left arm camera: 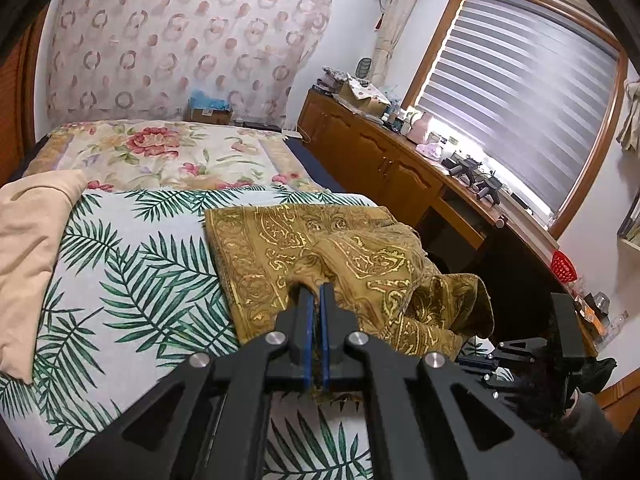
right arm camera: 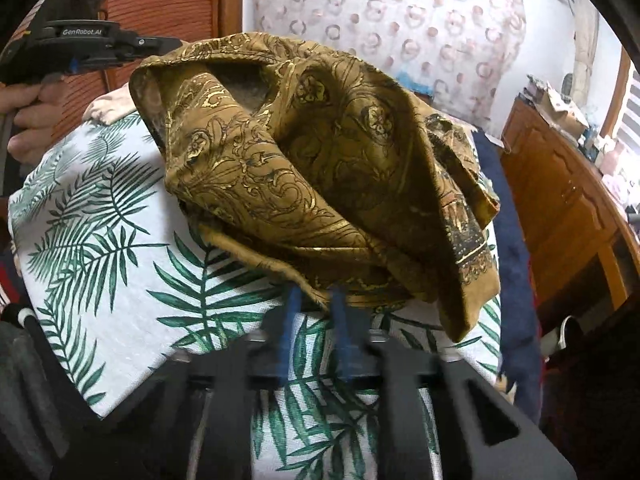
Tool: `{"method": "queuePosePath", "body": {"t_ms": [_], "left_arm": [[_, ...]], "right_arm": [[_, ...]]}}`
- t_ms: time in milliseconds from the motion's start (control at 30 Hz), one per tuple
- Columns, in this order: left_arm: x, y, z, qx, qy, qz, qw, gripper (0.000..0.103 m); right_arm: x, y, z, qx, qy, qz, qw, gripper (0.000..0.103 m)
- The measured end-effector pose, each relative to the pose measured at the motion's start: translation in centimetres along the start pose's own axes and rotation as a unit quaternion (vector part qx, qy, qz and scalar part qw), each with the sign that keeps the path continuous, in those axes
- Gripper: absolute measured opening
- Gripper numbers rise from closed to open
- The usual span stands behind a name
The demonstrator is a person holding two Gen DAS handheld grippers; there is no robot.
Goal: Fold small clothes
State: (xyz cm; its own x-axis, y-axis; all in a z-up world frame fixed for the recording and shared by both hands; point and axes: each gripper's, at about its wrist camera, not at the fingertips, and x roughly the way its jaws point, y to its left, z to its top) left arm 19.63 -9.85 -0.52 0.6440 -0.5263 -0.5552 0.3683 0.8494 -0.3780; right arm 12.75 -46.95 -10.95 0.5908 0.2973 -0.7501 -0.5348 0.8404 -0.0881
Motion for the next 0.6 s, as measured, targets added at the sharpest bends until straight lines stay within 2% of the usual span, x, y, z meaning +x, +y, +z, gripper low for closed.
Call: {"method": "queuePosePath", "body": {"t_ms": [33,100,167,233,400,500,600], "left_arm": [[0.0,0.0,-0.1,-0.001,0.000,-0.002,1.0000,0.000],[-0.1,0.1,-0.1,-0.006,0.001,-0.009,0.9999,0.000],[-0.4,0.1,0.2,-0.012,-0.003,-0.018,0.9998,0.000],[-0.8,0.0,0.8,-0.015,-0.011,-0.022,0.9996,0.000],[-0.6,0.8,3.5,-0.023,-0.020,-0.014,0.9994,0.000],[0.6,2.0,5.3,-0.037,-0.014,-0.014,0.9991,0.002],[0.7,3.2,6.3,-0.041,-0.022,-0.032,0.9984,0.012]], "right_arm": [[-0.1,-0.3,-0.1,0.005,-0.002,0.009,1.000,0.001],[-0.3,-0.8,-0.2,0.011,-0.009,0.011,1.000,0.000],[-1.2,-1.4,0.2,0.015,-0.027,0.000,1.000,0.000],[-2.9,-2.1,1.4,0.017,-0.063,-0.021,0.998,0.000],[-6.0,-5.5,7.0,0.018,-0.140,-0.069,0.988,0.000],[-5.5,-7.9,11.4,0.010,-0.163,-0.097,0.982,0.000],[-3.2,-10.0,14.6,0.011,-0.159,-0.111,0.981,0.000]]}}
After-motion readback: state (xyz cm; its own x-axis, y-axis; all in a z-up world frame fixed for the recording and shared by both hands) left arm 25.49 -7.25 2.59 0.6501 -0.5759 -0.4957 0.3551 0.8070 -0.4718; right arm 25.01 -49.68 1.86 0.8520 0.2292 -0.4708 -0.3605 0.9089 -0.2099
